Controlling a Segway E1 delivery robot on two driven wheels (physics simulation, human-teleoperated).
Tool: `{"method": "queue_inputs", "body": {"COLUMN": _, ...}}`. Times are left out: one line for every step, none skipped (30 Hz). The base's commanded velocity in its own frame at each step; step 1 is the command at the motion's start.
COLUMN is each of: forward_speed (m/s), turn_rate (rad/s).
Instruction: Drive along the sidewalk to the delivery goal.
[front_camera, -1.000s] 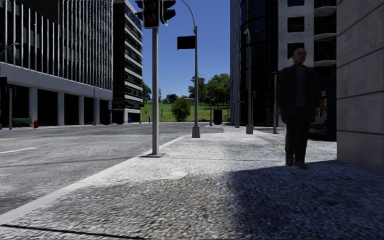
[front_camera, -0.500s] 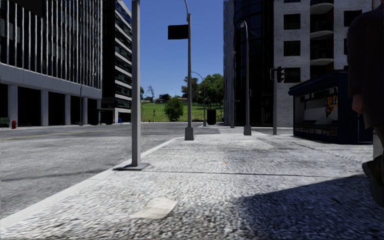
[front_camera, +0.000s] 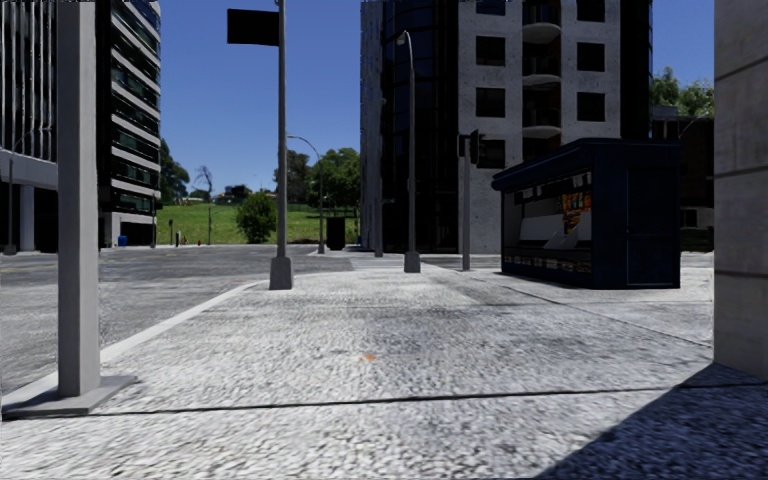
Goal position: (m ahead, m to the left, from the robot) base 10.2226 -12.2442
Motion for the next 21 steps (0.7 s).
{"method": "queue_inputs", "body": {"forward_speed": 2.00, "turn_rate": -0.60}}
{"method": "queue_inputs", "body": {"forward_speed": 2.00, "turn_rate": -0.61}}
{"method": "queue_inputs", "body": {"forward_speed": 2.00, "turn_rate": -0.62}}
{"method": "queue_inputs", "body": {"forward_speed": 2.00, "turn_rate": -0.62}}
{"method": "queue_inputs", "body": {"forward_speed": 2.00, "turn_rate": -0.62}}
{"method": "queue_inputs", "body": {"forward_speed": 2.00, "turn_rate": -0.62}}
{"method": "queue_inputs", "body": {"forward_speed": 2.00, "turn_rate": -0.63}}
{"method": "queue_inputs", "body": {"forward_speed": 2.00, "turn_rate": -0.63}}
{"method": "queue_inputs", "body": {"forward_speed": 2.00, "turn_rate": -0.63}}
{"method": "queue_inputs", "body": {"forward_speed": 2.00, "turn_rate": -0.63}}
{"method": "queue_inputs", "body": {"forward_speed": 2.00, "turn_rate": -0.63}}
{"method": "queue_inputs", "body": {"forward_speed": 2.00, "turn_rate": -0.63}}
{"method": "queue_inputs", "body": {"forward_speed": 2.00, "turn_rate": -0.63}}
{"method": "queue_inputs", "body": {"forward_speed": 2.00, "turn_rate": -0.63}}
{"method": "queue_inputs", "body": {"forward_speed": 2.00, "turn_rate": -0.63}}
{"method": "queue_inputs", "body": {"forward_speed": 2.00, "turn_rate": -0.63}}
{"method": "queue_inputs", "body": {"forward_speed": 2.00, "turn_rate": -0.63}}
{"method": "queue_inputs", "body": {"forward_speed": 2.00, "turn_rate": -0.63}}
{"method": "queue_inputs", "body": {"forward_speed": 2.00, "turn_rate": -0.63}}
{"method": "queue_inputs", "body": {"forward_speed": 2.00, "turn_rate": -0.63}}
{"method": "queue_inputs", "body": {"forward_speed": 2.00, "turn_rate": -0.63}}
